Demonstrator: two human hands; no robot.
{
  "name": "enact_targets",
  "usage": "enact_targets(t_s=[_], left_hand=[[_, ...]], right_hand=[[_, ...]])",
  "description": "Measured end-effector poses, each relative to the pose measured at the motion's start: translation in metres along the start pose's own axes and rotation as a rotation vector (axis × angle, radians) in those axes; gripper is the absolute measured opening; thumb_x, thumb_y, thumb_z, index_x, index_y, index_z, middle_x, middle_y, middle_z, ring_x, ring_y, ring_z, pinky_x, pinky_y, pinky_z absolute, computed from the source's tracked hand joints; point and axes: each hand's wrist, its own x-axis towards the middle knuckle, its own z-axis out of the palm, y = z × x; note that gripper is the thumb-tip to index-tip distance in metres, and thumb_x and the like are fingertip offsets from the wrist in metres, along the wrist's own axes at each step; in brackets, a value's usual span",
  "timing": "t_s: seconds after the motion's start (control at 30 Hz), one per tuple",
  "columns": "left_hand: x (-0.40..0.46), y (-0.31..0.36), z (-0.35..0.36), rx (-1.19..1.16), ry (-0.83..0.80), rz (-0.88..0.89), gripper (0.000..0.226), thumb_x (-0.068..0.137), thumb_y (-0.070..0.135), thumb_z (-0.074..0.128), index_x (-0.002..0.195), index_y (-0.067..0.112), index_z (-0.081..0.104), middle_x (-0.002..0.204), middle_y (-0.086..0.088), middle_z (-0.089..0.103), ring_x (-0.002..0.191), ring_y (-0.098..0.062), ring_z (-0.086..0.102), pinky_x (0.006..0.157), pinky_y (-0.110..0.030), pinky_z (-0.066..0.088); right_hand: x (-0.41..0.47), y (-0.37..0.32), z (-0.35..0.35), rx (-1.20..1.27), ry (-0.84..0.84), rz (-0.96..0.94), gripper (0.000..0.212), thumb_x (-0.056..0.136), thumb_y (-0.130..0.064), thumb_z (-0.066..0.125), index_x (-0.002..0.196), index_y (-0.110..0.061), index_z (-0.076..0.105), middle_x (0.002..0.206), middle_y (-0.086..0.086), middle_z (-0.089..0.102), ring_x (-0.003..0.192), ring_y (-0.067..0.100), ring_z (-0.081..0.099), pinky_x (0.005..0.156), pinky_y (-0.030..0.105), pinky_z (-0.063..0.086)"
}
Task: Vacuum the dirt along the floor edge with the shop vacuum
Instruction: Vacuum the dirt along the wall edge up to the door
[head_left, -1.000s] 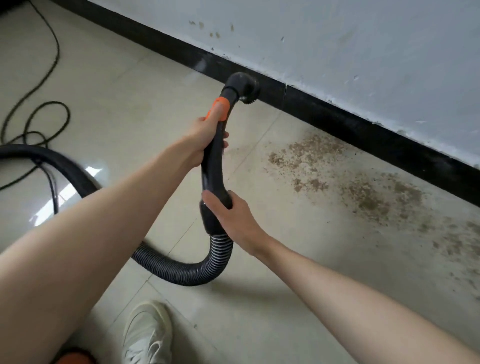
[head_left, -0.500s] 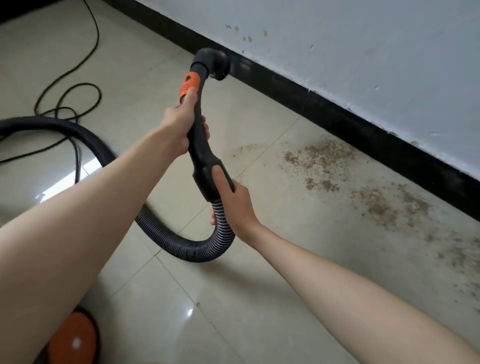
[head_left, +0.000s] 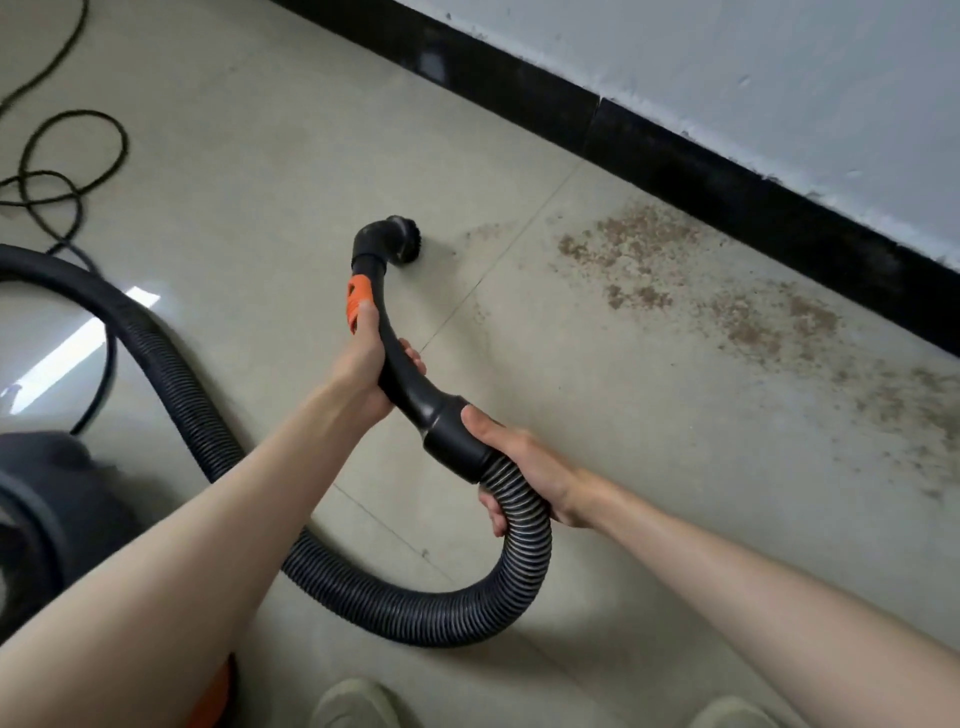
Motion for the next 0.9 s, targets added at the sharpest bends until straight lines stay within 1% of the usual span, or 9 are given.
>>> enact_targets(t_s=[0.07,0.17,0.3,0.47,0.53,0.63,0.7,0.77,0.9], left_hand=[[-0.004,-0.003,0.004,0.034,0.042,0.025,0.050,0.088,0.060,0.049,0.087,0.010,0.041,0.057,-0.001,0.038,0.031,-0.012,0.041,0.038,-0.016,0.039],[-0.015,-0.013,0.019,0.111,0.079,0.078,0.039,0.093,0.049,0.046,0.095,0.010,0.042,0.060,-0.002,0.037,0.036,-0.013,0.041,0.038,-0.016,0.038],[-0.026,-0.027,0.038,0.246,0.098,0.079,0.042,0.091,0.052,0.045,0.094,0.010,0.046,0.061,-0.003,0.040,0.046,-0.017,0.045,0.045,-0.024,0.040],[-0.028,-0.022,0.050,0.237,0.058,0.049,0.044,0.091,0.054,0.047,0.086,0.011,0.045,0.063,-0.005,0.043,0.049,-0.018,0.047,0.049,-0.027,0.042],[-0.025,-0.018,0.056,0.236,0.046,0.034,0.045,0.092,0.054,0.047,0.085,0.010,0.045,0.065,-0.005,0.044,0.051,-0.018,0.047,0.050,-0.028,0.042],[-0.019,-0.013,0.067,0.244,0.045,0.046,0.045,0.092,0.053,0.046,0.102,0.009,0.047,0.067,-0.005,0.045,0.050,-0.017,0.048,0.047,-0.026,0.042],[-0.014,-0.008,0.075,0.261,0.059,0.065,0.045,0.093,0.051,0.044,0.108,0.009,0.046,0.067,-0.005,0.046,0.049,-0.018,0.049,0.046,-0.026,0.043],[-0.010,-0.004,0.081,0.280,0.069,0.073,0.044,0.094,0.051,0.043,0.106,0.008,0.045,0.067,-0.006,0.046,0.050,-0.018,0.049,0.047,-0.027,0.043],[-0.008,-0.007,0.092,0.338,0.062,0.054,0.044,0.095,0.050,0.042,0.107,0.008,0.045,0.067,-0.006,0.048,0.052,-0.018,0.051,0.047,-0.027,0.044]], right_hand=[[-0.006,0.003,0.001,-0.022,0.069,-0.064,0.072,0.073,-0.067,0.065,0.100,-0.003,0.050,0.060,0.008,0.053,0.038,0.021,0.051,0.041,0.027,0.047],[-0.015,0.009,-0.001,-0.068,0.217,-0.133,0.070,0.070,-0.055,0.068,0.111,-0.001,0.051,0.068,0.009,0.058,0.043,0.022,0.053,0.044,0.029,0.048],[-0.027,0.020,0.002,-0.090,0.355,-0.200,0.053,0.065,-0.051,0.071,0.096,-0.009,0.056,0.062,0.000,0.056,0.042,0.015,0.051,0.046,0.029,0.045],[-0.027,0.016,-0.002,-0.119,0.486,-0.273,0.032,0.082,-0.037,0.073,0.080,-0.009,0.057,0.049,-0.006,0.052,0.037,0.014,0.046,0.043,0.024,0.039],[-0.025,0.010,-0.006,-0.121,0.512,-0.295,0.035,0.079,-0.040,0.075,0.074,-0.011,0.056,0.046,-0.007,0.051,0.036,0.014,0.045,0.042,0.023,0.037],[-0.021,-0.001,-0.013,-0.111,0.520,-0.304,0.044,0.068,-0.049,0.073,0.072,-0.010,0.053,0.045,-0.005,0.049,0.034,0.018,0.044,0.040,0.023,0.035],[-0.017,-0.007,-0.021,-0.090,0.515,-0.308,0.042,0.076,-0.043,0.076,0.073,-0.009,0.052,0.044,-0.004,0.048,0.034,0.021,0.044,0.040,0.024,0.035],[-0.014,-0.010,-0.028,-0.073,0.507,-0.310,0.037,0.082,-0.037,0.073,0.073,-0.008,0.052,0.044,-0.002,0.048,0.034,0.021,0.044,0.040,0.024,0.035],[-0.015,-0.010,-0.039,-0.055,0.502,-0.327,0.044,0.074,-0.045,0.075,0.073,-0.007,0.052,0.045,-0.001,0.048,0.033,0.021,0.044,0.040,0.024,0.035]])
